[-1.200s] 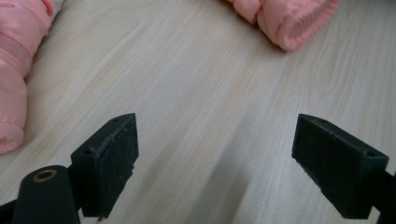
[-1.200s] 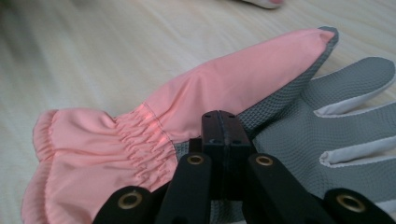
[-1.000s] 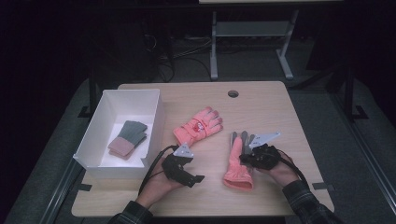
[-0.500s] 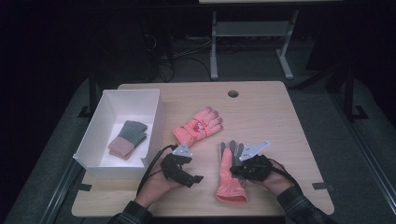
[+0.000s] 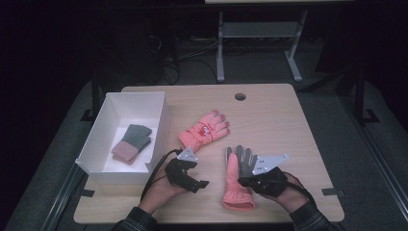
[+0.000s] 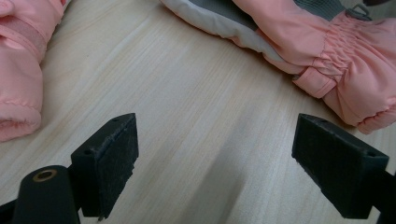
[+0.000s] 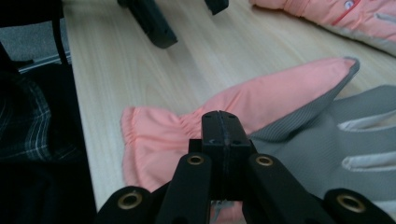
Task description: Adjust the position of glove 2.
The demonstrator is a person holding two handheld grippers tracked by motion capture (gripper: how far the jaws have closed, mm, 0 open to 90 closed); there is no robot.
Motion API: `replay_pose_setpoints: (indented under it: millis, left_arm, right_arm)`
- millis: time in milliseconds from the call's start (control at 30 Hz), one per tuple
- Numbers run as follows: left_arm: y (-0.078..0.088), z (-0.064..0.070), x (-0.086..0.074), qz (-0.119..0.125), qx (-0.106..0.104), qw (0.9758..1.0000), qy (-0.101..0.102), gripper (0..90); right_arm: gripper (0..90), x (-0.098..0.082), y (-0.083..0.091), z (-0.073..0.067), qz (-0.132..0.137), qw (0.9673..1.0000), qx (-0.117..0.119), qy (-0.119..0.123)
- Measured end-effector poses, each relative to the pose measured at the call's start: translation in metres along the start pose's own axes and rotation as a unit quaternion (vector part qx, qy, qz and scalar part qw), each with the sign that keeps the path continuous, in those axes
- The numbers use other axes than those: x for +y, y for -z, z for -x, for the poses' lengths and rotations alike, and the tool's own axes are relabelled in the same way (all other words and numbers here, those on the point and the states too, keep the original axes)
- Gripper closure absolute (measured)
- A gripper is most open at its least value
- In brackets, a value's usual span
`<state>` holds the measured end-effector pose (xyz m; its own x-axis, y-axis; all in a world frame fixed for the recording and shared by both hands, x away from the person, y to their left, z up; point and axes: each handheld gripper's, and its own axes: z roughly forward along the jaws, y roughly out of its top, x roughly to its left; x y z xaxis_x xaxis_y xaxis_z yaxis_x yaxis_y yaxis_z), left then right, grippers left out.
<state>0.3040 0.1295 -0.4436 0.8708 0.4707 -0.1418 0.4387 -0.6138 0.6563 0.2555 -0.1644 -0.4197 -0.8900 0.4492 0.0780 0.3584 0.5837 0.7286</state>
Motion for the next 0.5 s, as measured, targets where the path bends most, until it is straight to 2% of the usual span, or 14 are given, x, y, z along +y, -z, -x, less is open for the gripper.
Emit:
replay_pose_setpoints:
  millis: [300,467,500]
  left_arm:
    - [0.0,0.0,0.0,0.0,-0.001,1.0,0.001,14.1]
    - [-0.001,0.001,0.0,0.0,0.0,1.0,0.003,14.2]
    - [-0.001,0.001,0.0,-0.005,0.001,1.0,-0.004,14.1]
  right_arm:
    - [90.0,-0.028,0.016,0.002,-0.016,0.9995,-0.01,-0.026]
    - [90.0,-0.035,0.013,-0.001,-0.028,0.9992,-0.003,-0.028]
    - [90.0,-0.033,0.011,-0.002,-0.029,0.9992,0.001,-0.027]
